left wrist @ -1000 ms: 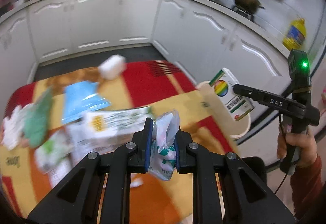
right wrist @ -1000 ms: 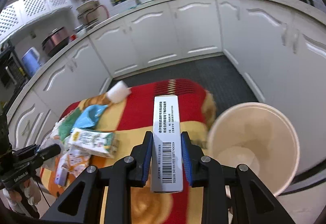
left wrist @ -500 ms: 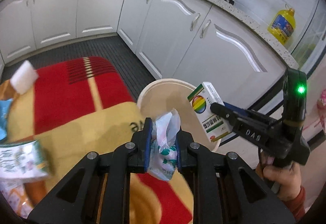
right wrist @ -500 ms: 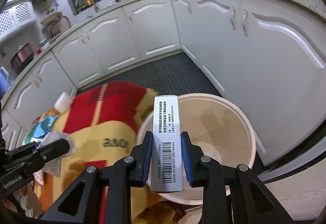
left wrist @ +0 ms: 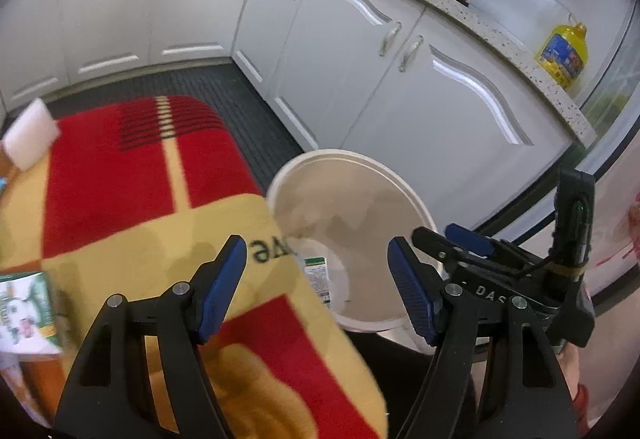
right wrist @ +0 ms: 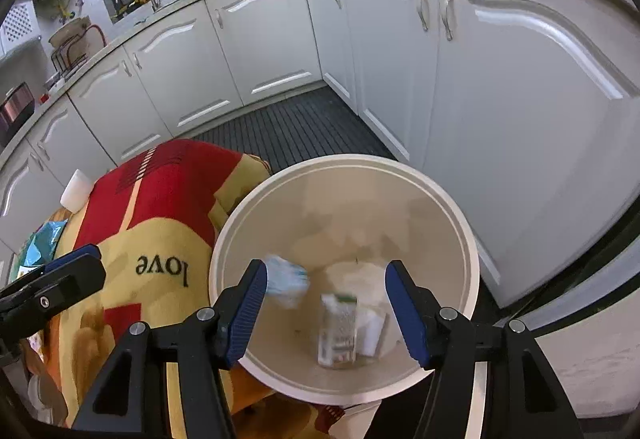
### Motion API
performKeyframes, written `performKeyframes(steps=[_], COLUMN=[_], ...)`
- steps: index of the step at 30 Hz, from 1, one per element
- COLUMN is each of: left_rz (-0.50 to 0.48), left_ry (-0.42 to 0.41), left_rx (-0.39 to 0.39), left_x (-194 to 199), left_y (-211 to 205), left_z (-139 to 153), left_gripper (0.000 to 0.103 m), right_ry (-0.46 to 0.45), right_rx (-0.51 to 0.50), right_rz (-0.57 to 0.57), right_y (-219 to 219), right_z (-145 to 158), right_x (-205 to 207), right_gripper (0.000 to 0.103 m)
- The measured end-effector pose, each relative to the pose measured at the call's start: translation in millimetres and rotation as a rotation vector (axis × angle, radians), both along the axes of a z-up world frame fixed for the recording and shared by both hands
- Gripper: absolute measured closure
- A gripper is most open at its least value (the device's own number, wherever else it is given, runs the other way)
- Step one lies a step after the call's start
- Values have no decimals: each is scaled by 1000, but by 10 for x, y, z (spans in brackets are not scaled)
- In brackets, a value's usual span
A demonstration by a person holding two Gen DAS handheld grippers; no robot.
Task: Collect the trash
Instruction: 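Return both tools over the table toward the remaining trash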
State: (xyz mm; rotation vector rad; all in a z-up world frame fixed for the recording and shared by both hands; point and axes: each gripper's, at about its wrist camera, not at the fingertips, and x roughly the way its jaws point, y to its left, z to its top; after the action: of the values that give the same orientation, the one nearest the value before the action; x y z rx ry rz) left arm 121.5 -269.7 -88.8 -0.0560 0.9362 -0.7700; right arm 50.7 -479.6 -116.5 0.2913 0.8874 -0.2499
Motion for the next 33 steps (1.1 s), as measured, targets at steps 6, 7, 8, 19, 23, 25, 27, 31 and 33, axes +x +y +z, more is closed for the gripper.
performKeyframes(steps=[6,7,8,19,23,25,27,31,33], left_rz=[81,89,94,168,207,228,256,302,322], left_ry=[-102,-116,-127,-192,-206,-205,-213,-216,-207], left_rx=[62,69,71,81,94,102,110,125,123], left_x=[-80,-99,-114,-349,-422,-448,-476,-496,-498], left_y=[225,258,289,874,1144,1297,1463,1754,1921], left_z=[106,123,140,336,391,409,425,429,428], left_gripper=[31,31,31,31,31,31,31,31,31], right_ry=[-9,-13,-17,-72,-87,-90,-93,-99,-100], right_rx=[-4,-4,-5,0,3,1,1,13,18], right_rz=[14,15,16,102,155,183,202,245,268], right_y=[126,151,182,675,944,1085,1187,1443,1556], right_z=[22,39,53,286,357,384,400,427,431], right_x=[-39,-47,-63,-114,-97,-76,-59,-17,14], right_gripper=[40,37,35,29,29,29,29,23,22])
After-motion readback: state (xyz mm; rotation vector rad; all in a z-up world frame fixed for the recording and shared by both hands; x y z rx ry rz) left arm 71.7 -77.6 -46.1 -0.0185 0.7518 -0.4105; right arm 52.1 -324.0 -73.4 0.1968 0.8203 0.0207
